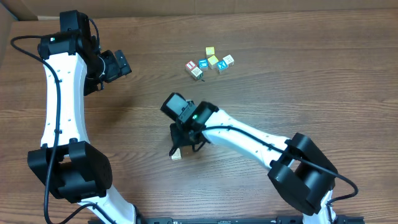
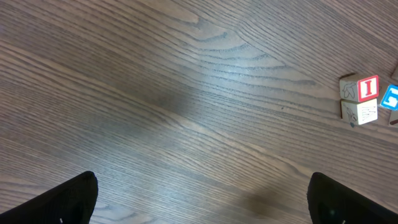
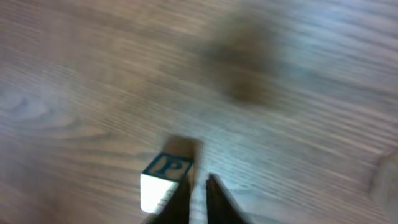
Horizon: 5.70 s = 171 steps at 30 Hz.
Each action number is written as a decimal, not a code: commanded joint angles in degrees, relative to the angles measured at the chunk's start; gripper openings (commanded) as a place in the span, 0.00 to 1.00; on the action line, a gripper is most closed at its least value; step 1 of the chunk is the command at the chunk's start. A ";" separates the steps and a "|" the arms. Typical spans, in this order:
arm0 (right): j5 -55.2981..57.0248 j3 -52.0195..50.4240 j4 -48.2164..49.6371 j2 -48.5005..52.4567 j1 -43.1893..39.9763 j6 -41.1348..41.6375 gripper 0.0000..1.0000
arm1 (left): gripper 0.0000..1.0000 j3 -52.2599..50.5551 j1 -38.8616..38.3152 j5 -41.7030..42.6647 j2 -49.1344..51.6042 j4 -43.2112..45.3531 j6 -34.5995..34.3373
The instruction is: Flip 4 blocks
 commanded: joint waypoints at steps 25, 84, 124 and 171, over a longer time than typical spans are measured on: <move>8.39 -1.99 8.83 4.59 12.44 -4.61 0.04 | 1.00 -0.11 0.04 -0.35 0.44 -0.15 -0.81; 17.49 -0.42 5.14 4.57 4.07 -2.73 0.21 | 1.00 -0.11 0.04 -0.35 0.44 -0.13 -0.81; 17.62 1.51 0.17 4.28 0.55 -3.15 0.26 | 1.00 -0.11 0.02 -0.35 0.44 -0.13 -0.81; 13.75 18.05 11.37 13.97 -30.88 -11.02 0.04 | 1.00 -0.11 0.02 -0.35 0.44 -0.15 -0.81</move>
